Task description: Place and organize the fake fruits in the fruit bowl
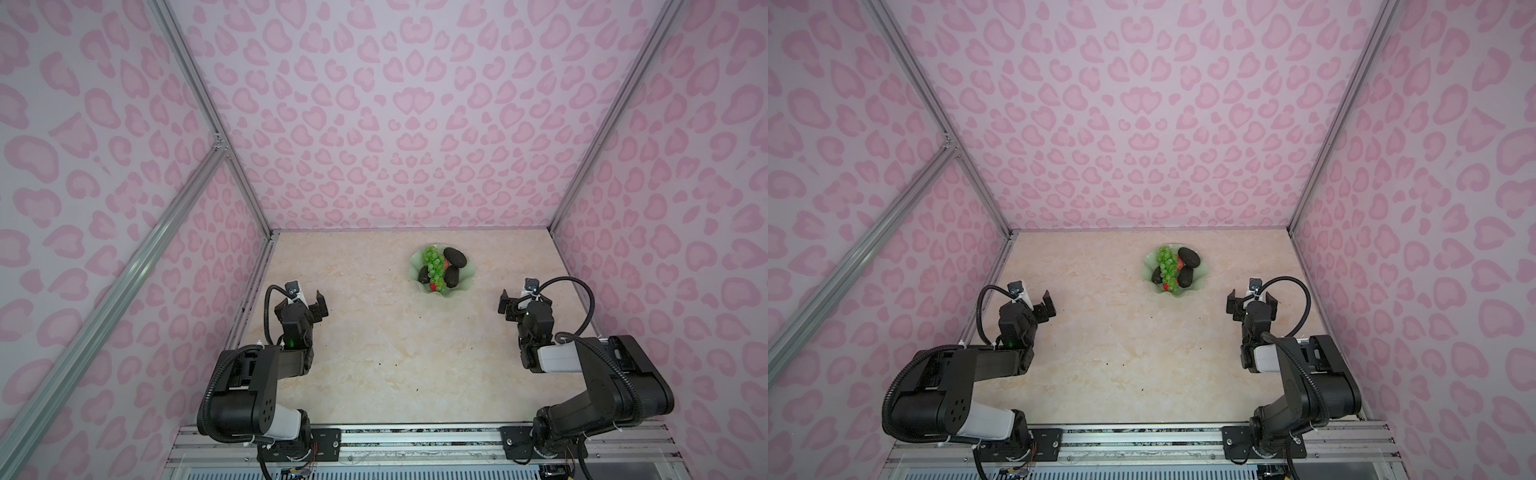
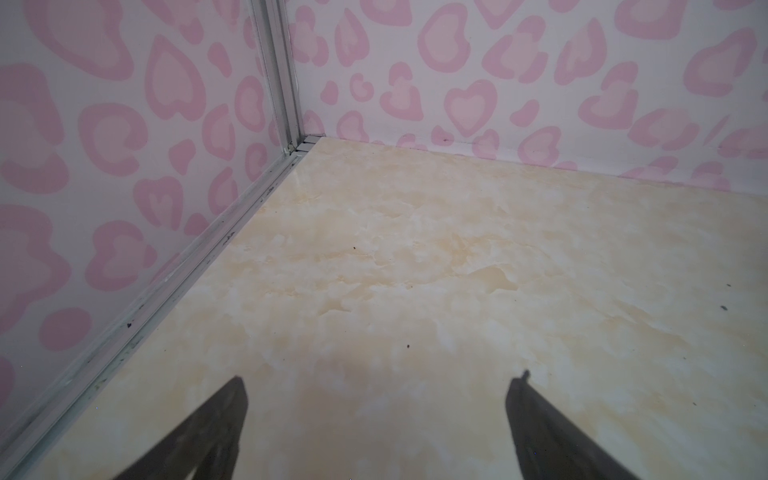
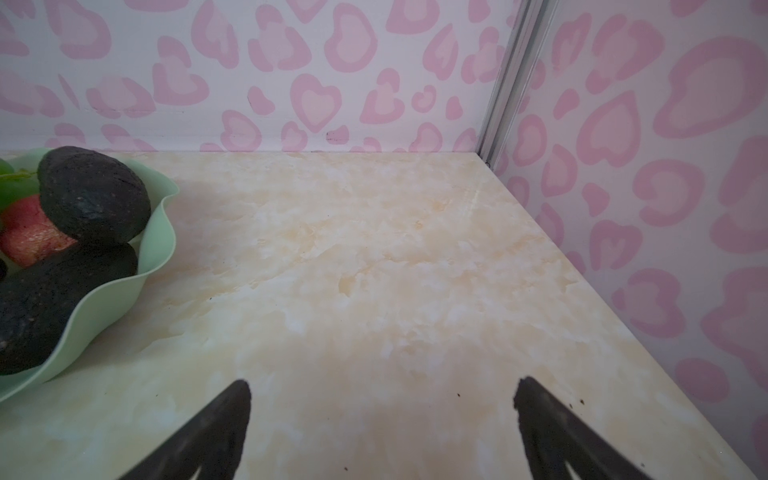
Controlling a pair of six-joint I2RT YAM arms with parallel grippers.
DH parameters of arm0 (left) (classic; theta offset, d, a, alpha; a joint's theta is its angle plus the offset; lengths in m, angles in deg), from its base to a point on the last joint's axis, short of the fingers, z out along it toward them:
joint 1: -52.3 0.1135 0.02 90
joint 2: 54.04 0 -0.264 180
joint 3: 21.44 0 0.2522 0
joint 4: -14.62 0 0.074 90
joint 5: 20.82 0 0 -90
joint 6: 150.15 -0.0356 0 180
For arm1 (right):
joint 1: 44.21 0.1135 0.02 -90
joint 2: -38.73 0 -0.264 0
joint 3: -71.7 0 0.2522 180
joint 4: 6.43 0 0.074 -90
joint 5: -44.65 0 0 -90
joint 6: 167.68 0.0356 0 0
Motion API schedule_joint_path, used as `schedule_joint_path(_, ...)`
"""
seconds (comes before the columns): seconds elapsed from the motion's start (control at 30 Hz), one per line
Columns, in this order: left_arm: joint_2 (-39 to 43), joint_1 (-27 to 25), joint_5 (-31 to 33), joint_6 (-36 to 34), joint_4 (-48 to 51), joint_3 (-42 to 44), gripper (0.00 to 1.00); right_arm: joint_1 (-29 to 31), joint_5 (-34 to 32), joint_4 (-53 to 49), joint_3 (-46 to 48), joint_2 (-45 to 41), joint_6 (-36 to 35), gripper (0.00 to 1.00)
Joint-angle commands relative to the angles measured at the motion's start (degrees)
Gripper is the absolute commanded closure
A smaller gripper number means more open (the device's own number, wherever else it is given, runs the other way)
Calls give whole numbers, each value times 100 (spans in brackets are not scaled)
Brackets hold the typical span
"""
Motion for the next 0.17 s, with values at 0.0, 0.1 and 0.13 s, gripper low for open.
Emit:
schedule_joint_path(0.0, -35, 23, -56, -30, -180, -88, 2, 3, 13, 97, 18, 4, -34, 1)
schedule_joint_path(0.1, -6, 23, -55, -38, -224, -44, 2, -4, -42, 124, 44, -4, -3, 1)
schedule_joint_path(0.13, -2, 23, -47, -47, -234, -39, 2, -3, -229, 137, 59, -14, 85, 1)
